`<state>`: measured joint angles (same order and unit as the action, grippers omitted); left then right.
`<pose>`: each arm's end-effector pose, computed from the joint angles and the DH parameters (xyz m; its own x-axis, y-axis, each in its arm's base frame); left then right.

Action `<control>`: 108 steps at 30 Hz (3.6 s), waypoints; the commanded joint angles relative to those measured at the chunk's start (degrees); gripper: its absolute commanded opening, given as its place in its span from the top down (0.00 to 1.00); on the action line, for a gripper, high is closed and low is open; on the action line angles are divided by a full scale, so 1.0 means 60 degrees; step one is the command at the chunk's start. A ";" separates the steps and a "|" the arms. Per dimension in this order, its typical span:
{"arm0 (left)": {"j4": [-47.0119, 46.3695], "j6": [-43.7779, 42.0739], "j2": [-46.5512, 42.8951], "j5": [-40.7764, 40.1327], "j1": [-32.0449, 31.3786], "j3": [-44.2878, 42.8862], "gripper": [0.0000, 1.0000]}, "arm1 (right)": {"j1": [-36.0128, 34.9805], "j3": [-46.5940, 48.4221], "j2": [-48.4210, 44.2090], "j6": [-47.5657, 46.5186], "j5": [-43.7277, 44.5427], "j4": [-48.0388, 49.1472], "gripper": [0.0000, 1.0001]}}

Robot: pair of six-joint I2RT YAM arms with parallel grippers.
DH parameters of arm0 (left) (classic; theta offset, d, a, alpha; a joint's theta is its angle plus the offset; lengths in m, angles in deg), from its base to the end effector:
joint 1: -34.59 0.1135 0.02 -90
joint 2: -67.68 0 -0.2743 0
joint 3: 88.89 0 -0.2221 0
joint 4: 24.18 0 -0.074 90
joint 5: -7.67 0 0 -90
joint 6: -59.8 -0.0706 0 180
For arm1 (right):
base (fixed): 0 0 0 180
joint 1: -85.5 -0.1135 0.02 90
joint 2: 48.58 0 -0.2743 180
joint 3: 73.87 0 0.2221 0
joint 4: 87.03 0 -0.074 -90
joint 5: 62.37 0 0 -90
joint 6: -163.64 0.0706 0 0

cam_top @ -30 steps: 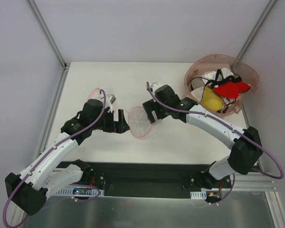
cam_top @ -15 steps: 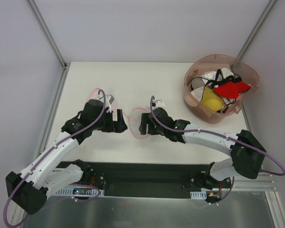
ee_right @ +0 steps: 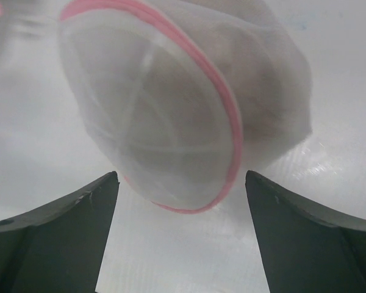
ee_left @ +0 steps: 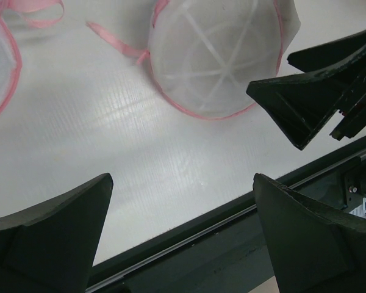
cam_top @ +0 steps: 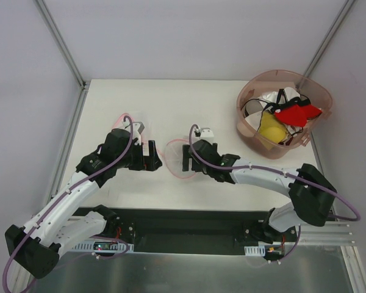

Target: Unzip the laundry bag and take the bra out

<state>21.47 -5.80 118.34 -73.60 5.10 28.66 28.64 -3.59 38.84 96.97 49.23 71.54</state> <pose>0.1540 -0.0994 0.2909 -0.6880 -0.0800 -0.7213 0.3427 0.8403 -0.4201 0.2017 0.2613 0.2350 -0.5590 -0.1826 -0.8088 -0.4354 0.8948 0.0989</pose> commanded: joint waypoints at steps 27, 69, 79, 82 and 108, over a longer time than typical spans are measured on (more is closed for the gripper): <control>0.0365 -0.0186 -0.0342 -0.0137 0.0155 -0.0289 0.01 | 0.1198 0.2997 -0.1270 -0.7520 -0.5313 -0.5377 0.99; -0.1641 -0.0420 0.1606 0.2513 0.0126 0.0385 0.02 | 0.2648 -0.0270 -0.1621 -0.0403 -0.4870 0.0159 0.99; -0.2841 0.0883 0.1490 0.3261 0.0126 0.1043 0.13 | 0.3808 0.0449 -0.1459 -0.0504 -0.6898 -0.1032 0.99; -0.3251 0.1293 0.1344 0.3203 0.0126 0.1527 0.13 | 0.3779 -0.0178 -0.1853 -0.0476 -0.6313 -0.0872 0.70; -0.4791 0.1734 0.2544 0.3071 0.0126 0.2407 0.21 | 0.2914 -0.2642 -0.0609 0.0491 -0.5418 0.3393 0.99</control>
<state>-5.11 4.39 132.65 -55.75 5.47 43.74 46.12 -22.25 37.53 98.87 15.03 88.72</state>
